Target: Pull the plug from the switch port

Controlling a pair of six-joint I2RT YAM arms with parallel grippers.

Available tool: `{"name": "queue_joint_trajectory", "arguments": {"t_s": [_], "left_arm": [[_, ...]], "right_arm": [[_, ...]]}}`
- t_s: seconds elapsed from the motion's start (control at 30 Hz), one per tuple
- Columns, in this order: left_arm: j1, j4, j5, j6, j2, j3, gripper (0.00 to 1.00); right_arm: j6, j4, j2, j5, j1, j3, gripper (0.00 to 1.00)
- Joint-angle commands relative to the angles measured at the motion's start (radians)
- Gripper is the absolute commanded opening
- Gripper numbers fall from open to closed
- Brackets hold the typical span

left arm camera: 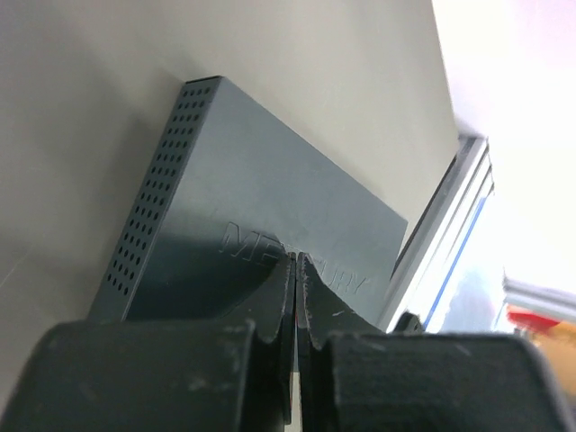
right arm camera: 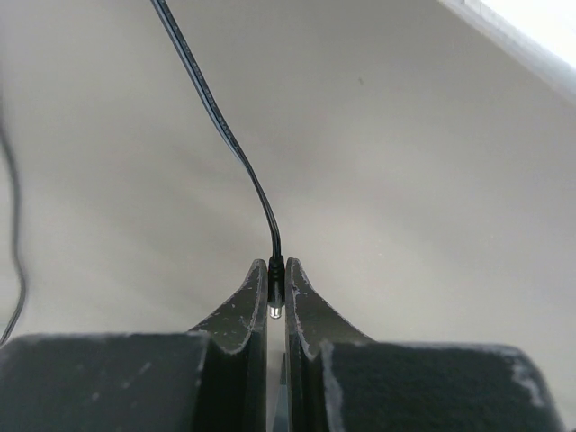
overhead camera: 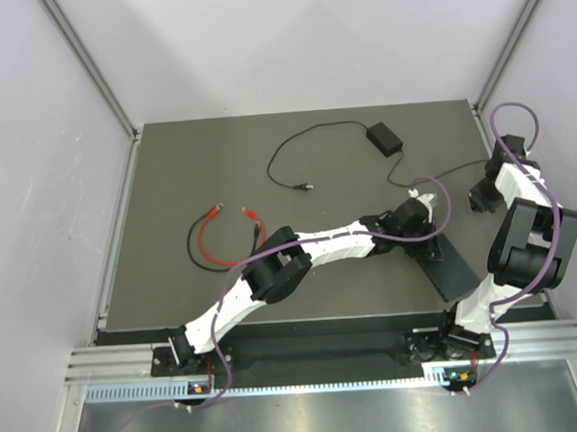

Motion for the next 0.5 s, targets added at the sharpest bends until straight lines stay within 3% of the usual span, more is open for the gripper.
{"name": "queue_joint_trajectory", "arguments": {"t_s": [0.0, 0.03, 0.07, 0.23, 0.33, 0.47], "left_arm": [[0.013, -0.184, 0.004, 0.171, -0.007, -0.125, 0.03], [0.021, -0.161, 0.024, 0.193, -0.048, -0.139, 0.06], [0.024, -0.145, 0.062, 0.214, -0.070, -0.162, 0.16], [0.074, -0.053, 0.177, 0.320, -0.210, -0.217, 0.43], [0.099, -0.051, 0.248, 0.331, -0.240, -0.216, 0.49], [0.128, -0.142, 0.271, 0.374, -0.276, -0.153, 0.50]], "right_arm": [[-0.119, -0.051, -0.031, 0.021, -0.003, 0.073, 0.00], [-0.146, -0.068, -0.037, 0.017, -0.003, 0.078, 0.00], [-0.160, -0.071, -0.040, -0.003, -0.003, 0.080, 0.00], [-0.246, -0.105, -0.056, -0.048, 0.011, 0.113, 0.00], [-0.256, -0.109, -0.065, -0.108, 0.020, 0.113, 0.00], [-0.275, -0.117, -0.080, -0.132, 0.050, 0.124, 0.00]]}}
